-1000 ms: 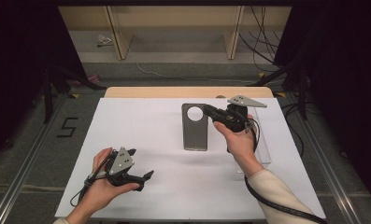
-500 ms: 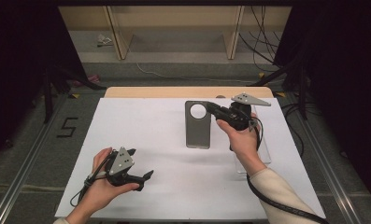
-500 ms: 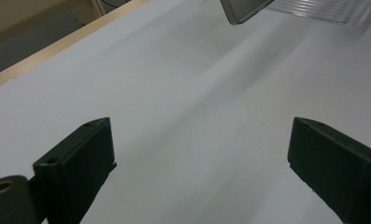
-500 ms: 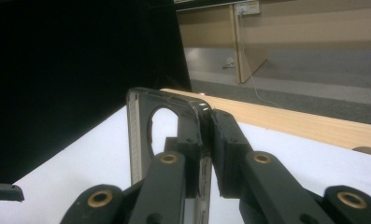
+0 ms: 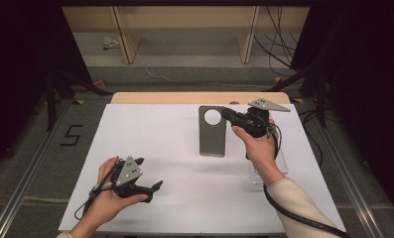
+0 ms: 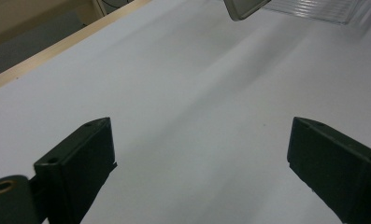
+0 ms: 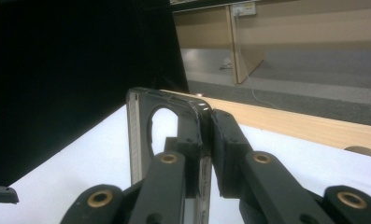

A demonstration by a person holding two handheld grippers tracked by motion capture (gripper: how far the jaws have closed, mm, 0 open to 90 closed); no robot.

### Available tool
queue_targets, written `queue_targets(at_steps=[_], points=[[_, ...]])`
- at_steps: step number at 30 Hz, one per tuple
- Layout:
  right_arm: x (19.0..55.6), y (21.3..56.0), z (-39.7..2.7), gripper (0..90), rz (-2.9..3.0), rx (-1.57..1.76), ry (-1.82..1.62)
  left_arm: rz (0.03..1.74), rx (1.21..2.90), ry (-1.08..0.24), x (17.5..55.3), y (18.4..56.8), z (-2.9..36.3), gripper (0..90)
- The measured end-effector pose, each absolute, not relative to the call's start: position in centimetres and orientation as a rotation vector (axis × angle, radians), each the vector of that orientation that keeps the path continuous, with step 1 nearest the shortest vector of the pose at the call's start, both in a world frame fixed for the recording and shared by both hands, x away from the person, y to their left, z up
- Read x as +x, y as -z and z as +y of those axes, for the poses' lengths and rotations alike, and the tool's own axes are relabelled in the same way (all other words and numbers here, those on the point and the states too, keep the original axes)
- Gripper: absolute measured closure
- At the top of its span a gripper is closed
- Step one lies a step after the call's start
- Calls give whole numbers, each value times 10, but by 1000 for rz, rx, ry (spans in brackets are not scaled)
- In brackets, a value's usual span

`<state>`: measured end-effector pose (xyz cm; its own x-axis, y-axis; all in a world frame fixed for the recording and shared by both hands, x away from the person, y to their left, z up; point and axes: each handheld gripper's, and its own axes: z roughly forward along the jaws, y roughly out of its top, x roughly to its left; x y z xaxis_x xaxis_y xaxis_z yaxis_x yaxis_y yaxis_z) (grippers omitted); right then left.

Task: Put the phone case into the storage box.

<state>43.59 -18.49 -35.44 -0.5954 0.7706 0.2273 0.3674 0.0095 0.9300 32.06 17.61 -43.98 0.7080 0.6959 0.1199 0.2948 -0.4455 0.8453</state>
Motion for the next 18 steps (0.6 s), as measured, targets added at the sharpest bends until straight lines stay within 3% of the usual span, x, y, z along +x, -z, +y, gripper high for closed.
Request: queue_targets(at_steps=[18], points=[[437,350,-193,826,1920,1179,-1605,752,2042,-580,321,440,176,70]])
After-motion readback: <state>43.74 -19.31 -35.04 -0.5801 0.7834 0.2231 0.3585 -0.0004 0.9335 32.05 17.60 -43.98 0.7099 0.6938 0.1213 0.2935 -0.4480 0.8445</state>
